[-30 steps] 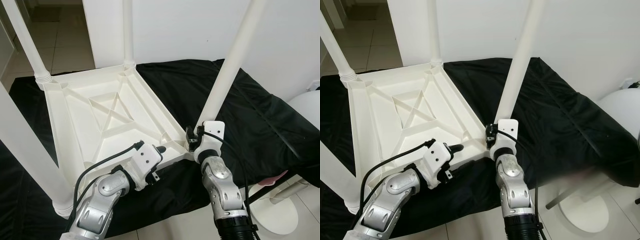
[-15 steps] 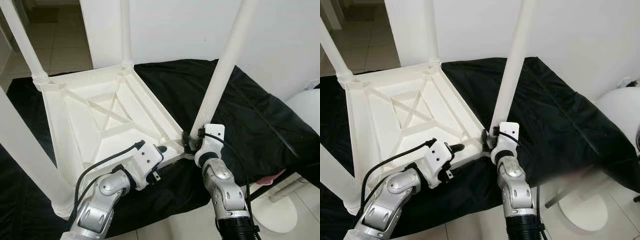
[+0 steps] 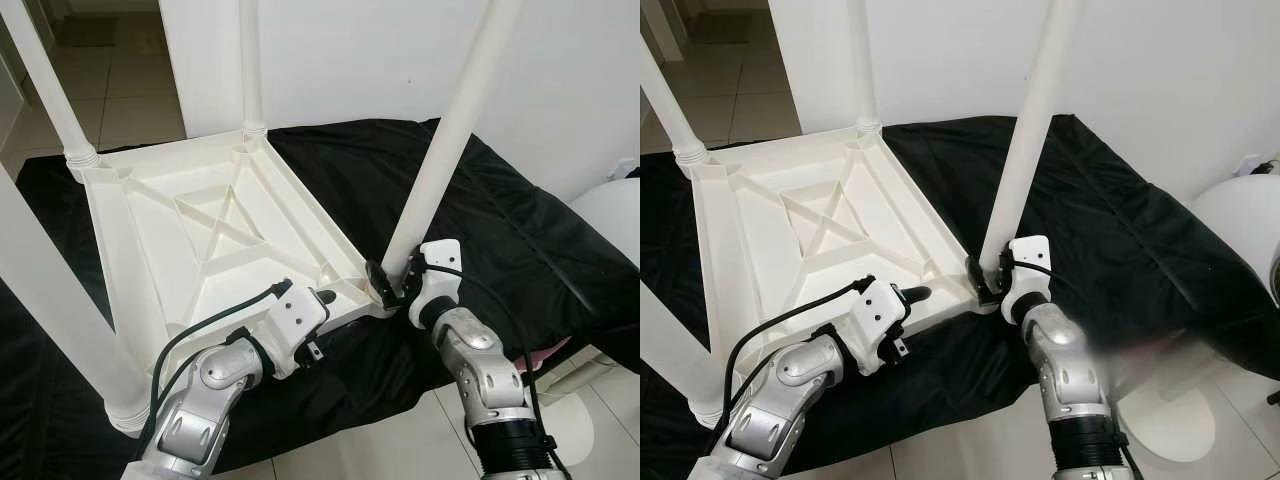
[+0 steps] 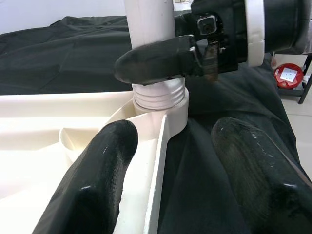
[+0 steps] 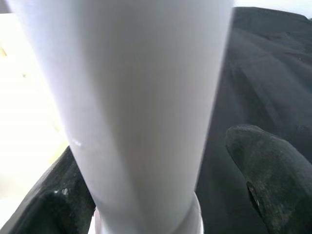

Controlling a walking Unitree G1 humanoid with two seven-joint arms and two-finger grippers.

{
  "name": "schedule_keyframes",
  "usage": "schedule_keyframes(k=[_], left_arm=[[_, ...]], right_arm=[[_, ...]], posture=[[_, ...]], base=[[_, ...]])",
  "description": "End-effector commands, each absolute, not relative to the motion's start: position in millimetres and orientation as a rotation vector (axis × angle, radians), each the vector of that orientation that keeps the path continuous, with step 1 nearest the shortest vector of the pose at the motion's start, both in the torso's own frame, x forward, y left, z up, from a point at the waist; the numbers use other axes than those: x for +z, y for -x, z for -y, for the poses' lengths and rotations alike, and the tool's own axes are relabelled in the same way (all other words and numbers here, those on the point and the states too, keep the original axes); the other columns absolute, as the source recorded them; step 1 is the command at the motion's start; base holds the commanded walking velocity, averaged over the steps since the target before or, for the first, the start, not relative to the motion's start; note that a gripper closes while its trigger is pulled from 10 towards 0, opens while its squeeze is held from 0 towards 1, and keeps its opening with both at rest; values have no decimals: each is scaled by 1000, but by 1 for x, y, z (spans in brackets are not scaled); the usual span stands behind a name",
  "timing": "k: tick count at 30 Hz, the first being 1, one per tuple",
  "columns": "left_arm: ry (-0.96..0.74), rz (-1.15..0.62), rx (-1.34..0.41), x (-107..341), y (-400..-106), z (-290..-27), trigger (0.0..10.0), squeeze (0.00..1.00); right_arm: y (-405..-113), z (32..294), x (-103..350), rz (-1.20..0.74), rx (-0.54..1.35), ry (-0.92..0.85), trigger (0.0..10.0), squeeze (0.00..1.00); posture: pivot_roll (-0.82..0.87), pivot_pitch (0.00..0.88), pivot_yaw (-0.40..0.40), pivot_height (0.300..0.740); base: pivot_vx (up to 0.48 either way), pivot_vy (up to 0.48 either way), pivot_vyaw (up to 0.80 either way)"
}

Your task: Building children table

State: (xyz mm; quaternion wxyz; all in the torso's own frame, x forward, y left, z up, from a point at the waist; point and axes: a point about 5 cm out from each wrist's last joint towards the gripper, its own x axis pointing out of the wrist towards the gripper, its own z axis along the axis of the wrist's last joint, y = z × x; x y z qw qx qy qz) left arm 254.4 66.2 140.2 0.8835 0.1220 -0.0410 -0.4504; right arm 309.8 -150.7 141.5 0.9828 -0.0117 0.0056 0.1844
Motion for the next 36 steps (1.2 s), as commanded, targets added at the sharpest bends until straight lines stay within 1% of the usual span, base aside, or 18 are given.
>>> schedule_keyframes(k=[1,5,6,8,12,17,23,24,27,28,36], left_arm=[[-254,84,-895,138,-256,-65,10000,0],[-252,82,-898,138,-257,-65,10000,0],[-252,82,-898,138,-257,-65,10000,0],[-251,82,-898,139,-257,-65,10000,0],[-251,80,-895,139,-257,-66,10000,0],[-249,78,-889,139,-257,-67,10000,0],[-249,77,-882,139,-257,-68,10000,0],[-248,77,-875,139,-257,-68,10000,0],[-247,77,-872,140,-257,-69,10000,0],[-247,77,-869,140,-257,-69,10000,0],[-245,77,-865,139,-256,-69,10000,0]], right_arm=[[-311,150,142,-3,407,30,10000,0],[-316,159,143,33,542,121,10000,0],[-316,159,143,33,542,121,10000,0],[-317,161,144,43,613,139,10000,0],[-321,163,144,34,658,123,10000,0],[-329,164,144,15,751,178,10000,0],[-333,165,142,5,782,223,10000,0],[-337,166,141,4,803,237,431,0],[-338,167,141,4,809,238,431,0],[-339,167,141,4,818,242,0,0],[-340,168,142,13,834,244,0,0]], posture=[[-11,6,-54,740],[-18,19,-42,740],[-18,19,-42,740],[-17,20,-42,740],[-17,25,-41,740],[-14,33,-41,740],[-8,38,-46,740],[-3,40,-51,740],[-3,40,-51,740],[-3,40,-51,740],[1,42,-60,740]], base=[[0,0,0],[0,0,0],[0,0,0],[0,0,0],[0,0,0],[0,0,0],[0,0,0],[0,0,0],[0,0,0],[0,0,0],[0,0,0]])
